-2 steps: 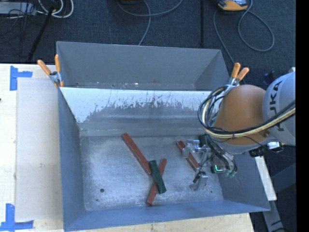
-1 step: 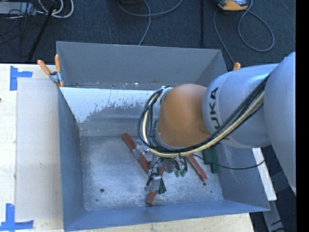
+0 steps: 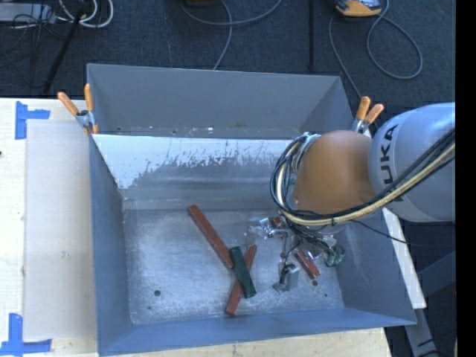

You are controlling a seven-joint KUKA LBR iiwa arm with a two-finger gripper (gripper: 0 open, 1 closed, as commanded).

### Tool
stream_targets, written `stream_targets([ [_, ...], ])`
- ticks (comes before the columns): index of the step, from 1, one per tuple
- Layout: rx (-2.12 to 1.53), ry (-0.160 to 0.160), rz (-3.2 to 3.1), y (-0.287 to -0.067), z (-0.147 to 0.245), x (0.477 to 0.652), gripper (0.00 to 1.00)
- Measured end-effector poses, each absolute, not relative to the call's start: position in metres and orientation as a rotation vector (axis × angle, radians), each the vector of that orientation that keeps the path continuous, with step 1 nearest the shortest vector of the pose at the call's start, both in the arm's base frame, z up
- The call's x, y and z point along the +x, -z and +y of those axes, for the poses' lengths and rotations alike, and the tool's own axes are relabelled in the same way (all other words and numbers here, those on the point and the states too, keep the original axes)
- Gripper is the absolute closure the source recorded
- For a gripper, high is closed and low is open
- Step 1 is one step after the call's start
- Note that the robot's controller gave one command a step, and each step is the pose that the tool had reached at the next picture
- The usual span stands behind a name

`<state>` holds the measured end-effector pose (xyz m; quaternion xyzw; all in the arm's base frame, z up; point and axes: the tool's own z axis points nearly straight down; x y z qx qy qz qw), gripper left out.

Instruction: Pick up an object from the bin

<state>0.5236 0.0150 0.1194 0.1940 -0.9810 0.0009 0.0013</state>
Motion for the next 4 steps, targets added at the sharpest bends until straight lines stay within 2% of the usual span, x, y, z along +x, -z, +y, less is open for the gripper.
stream_targets([
  [1, 0.623, 0.009, -3.085, -0.073, 0.103, 0.503, 0.00],
  [2, 1.223, 0.000, -2.902, -0.071, 0.080, 0.486, 0.00],
  [3, 1.218, 0.002, -2.896, -0.069, 0.080, 0.484, 1.00],
  [4, 1.526, 0.000, -2.748, -0.118, 0.061, 0.473, 1.00],
])
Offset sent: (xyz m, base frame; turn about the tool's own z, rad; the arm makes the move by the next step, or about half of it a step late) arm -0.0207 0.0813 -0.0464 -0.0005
